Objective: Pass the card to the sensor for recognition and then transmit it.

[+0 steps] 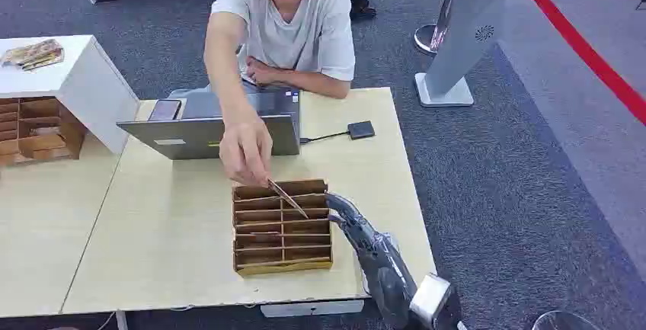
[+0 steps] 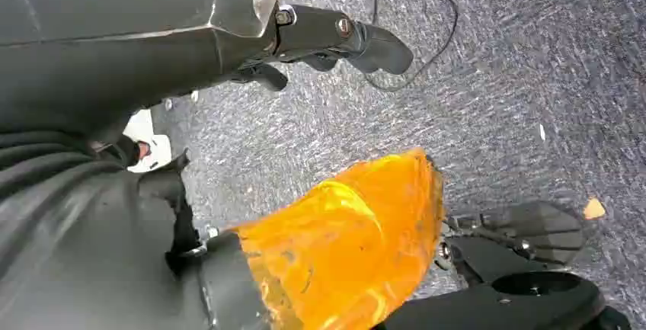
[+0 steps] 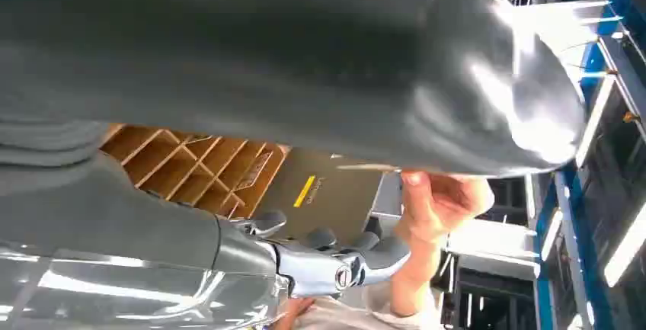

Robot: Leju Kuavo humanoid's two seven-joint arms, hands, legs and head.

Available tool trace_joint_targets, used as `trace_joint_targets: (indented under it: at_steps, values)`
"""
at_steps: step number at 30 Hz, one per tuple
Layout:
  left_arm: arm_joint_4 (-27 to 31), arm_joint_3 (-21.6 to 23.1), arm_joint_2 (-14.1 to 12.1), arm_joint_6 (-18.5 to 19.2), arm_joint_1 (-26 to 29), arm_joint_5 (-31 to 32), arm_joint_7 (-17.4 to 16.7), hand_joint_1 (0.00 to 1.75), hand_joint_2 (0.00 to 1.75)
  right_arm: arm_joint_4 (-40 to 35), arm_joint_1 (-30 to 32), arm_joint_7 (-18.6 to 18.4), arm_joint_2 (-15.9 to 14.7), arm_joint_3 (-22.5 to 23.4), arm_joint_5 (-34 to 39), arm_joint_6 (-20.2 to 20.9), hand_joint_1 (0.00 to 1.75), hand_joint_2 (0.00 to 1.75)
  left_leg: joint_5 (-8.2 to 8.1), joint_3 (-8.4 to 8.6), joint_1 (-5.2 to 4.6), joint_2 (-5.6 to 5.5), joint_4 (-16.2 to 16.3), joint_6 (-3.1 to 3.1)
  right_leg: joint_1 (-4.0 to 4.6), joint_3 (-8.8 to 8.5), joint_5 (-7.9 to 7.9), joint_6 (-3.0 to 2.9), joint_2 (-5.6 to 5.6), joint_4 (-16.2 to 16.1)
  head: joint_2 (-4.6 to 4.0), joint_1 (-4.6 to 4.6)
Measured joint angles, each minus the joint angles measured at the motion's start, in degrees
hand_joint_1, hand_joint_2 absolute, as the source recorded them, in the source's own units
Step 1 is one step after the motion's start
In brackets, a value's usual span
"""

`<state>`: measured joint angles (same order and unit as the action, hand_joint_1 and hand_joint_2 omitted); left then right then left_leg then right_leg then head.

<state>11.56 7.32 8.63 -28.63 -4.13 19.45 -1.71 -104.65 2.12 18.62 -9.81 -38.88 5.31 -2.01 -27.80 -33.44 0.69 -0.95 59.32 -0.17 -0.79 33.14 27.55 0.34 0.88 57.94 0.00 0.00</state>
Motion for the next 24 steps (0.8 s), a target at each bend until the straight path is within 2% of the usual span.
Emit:
trace_joint_targets:
  at_steps: [10,11,16,21,24]
  values:
    - [0.0,0.0,0.0,0.0,0.0,-0.2,0.3,0.0,0.0,0.0,-0.1,0.0,0.0,0.0,0.0,0.4,0.0,0.0,0.0,-0.01,0.0,0.0,0.0,0.0,0.0,0.0,0.0,0.0,0.0,0.0,0.0,0.0]
    - [0.0,0.0,0.0,0.0,0.0,-0.2,0.3,0.0,0.0,0.0,-0.1,0.0,0.0,-0.1,0.0,0.4,0.0,1.75,0.0,-0.01,0.0,0.0,0.0,0.0,0.0,0.0,0.0,0.0,0.0,0.0,0.0,0.0]
    - [0.0,0.0,0.0,0.0,0.0,0.0,0.4,0.0,0.0,0.0,-0.1,0.0,0.0,-0.1,-1.6,-0.7,0.0,1.75,0.0,0.0,0.0,0.0,0.0,0.0,0.0,0.0,0.0,0.0,0.0,0.0,0.0,0.0]
    - [0.0,0.0,0.0,-0.1,0.1,0.3,0.4,0.0,0.0,-0.2,-1.2,-0.9,0.0,-0.2,-14.6,-7.9,0.0,1.75,0.0,-0.01,0.0,0.0,0.0,0.0,0.0,0.0,0.0,0.0,0.0,0.0,0.0,0.0]
    - [0.0,0.0,0.0,-0.1,0.1,0.5,0.4,0.0,0.0,-0.7,-2.5,-1.8,0.0,-0.5,-18.5,-9.1,0.0,1.75,0.0,0.0,0.0,0.0,0.0,0.0,0.0,-0.01,0.0,0.0,0.0,0.0,0.0,0.0]
